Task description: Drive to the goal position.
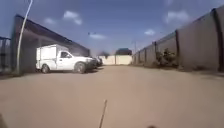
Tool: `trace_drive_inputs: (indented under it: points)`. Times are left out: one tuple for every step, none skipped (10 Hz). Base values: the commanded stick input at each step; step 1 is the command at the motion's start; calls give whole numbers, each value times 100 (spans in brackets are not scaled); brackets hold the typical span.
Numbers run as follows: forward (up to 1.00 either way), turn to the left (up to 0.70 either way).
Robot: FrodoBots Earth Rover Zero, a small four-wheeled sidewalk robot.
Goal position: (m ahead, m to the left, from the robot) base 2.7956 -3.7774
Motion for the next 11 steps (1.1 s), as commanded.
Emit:
trace_drive_inputs:
  points:
    - [100, 0]
    - [100, 0]
    - [100, 0]
    - [100, 0]
    - [100, 0]
    - [100, 0]
    - [100, 0]
    - [100, 0]
    - [100, 0]
    - [100, 0]
    - [100, 0]
